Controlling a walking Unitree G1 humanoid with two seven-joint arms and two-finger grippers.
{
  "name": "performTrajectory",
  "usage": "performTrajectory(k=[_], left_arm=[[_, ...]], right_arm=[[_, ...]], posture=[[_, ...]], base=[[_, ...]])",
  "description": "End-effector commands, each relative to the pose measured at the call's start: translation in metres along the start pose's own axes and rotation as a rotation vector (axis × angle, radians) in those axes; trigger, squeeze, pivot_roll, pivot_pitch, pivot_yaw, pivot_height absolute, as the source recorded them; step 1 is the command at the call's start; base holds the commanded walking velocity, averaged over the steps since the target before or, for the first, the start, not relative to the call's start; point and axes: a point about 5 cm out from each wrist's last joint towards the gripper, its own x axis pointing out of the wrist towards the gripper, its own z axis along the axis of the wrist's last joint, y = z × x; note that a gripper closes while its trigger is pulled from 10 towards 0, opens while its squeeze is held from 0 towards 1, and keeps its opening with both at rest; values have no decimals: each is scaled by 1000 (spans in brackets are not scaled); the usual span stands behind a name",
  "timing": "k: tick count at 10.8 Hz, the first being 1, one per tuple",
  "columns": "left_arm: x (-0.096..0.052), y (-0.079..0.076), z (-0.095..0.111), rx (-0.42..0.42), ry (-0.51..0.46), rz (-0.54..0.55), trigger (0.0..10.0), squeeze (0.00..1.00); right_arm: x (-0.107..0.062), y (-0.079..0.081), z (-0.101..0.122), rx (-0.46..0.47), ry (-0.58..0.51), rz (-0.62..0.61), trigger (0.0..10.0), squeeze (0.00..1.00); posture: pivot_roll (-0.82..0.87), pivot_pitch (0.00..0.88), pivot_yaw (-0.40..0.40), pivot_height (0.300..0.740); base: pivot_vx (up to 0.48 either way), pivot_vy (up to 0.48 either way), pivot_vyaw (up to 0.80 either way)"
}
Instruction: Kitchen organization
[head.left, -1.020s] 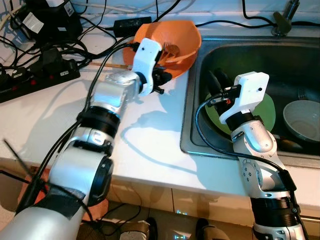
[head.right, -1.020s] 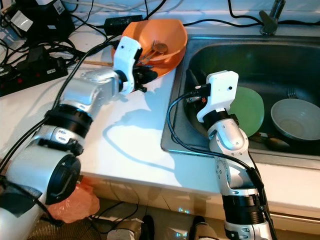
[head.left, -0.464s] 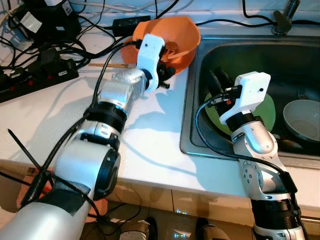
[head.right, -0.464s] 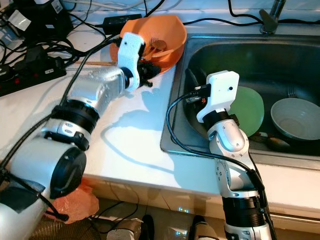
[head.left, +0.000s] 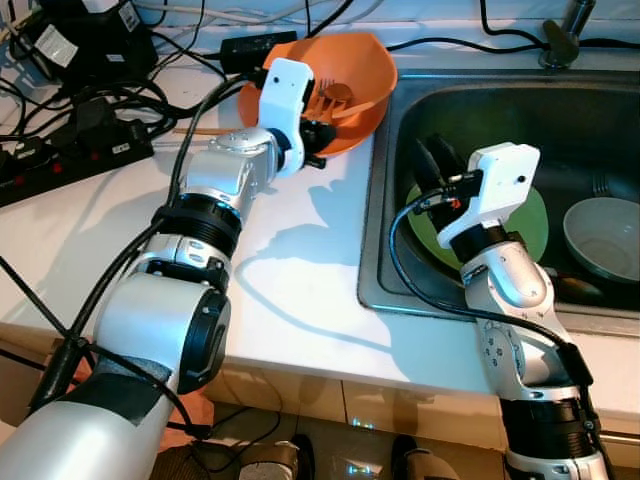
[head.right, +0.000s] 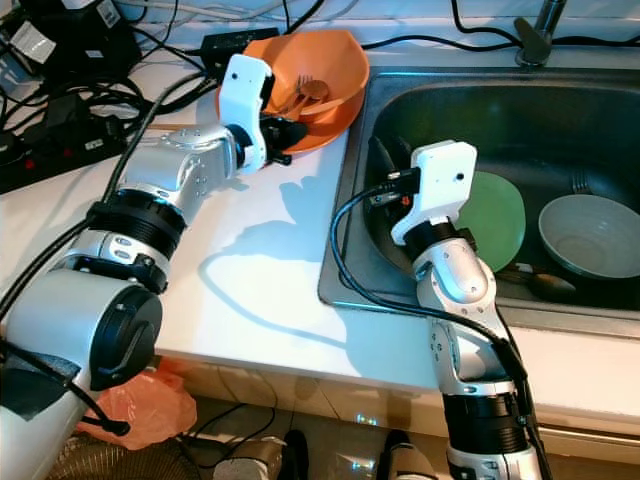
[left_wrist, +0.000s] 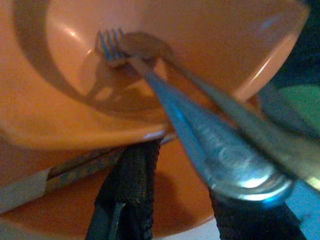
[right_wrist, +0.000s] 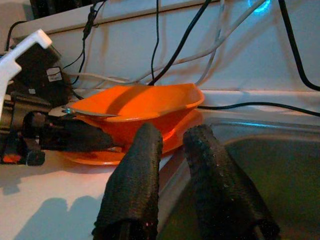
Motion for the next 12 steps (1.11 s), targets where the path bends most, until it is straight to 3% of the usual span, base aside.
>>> performTrajectory(k=[1, 3, 5, 6, 8, 12], left_arm=[[1, 1, -8, 33, 30, 34, 10000, 0], [4, -3, -16, 31, 45, 46, 10000, 0], [7, -7, -26, -24, 51, 59, 10000, 0], [9, -9, -30, -129, 37, 70, 10000, 0], [9, -6, -35, -228, 24, 124, 10000, 0], [9, -5, -48, -300, 67, 130, 10000, 0]], right_arm=[[-9, 0, -29, 29, 117, -12, 10000, 0], [-9, 0, -29, 29, 118, -10, 10000, 0], [-10, 0, -29, 30, 119, -10, 10000, 0], [-10, 1, -30, 31, 121, -10, 10000, 0], [-11, 2, -30, 32, 123, -8, 10000, 0], [-11, 2, -30, 33, 124, -10, 10000, 0]], posture=[[95, 194, 185, 740], [91, 194, 183, 740], [88, 195, 184, 740], [85, 196, 184, 740], [75, 200, 184, 740], [71, 198, 189, 740]], base=[[0, 0, 0], [0, 0, 0], [0, 0, 0], [0, 0, 0], [0, 0, 0], [0, 0, 0]])
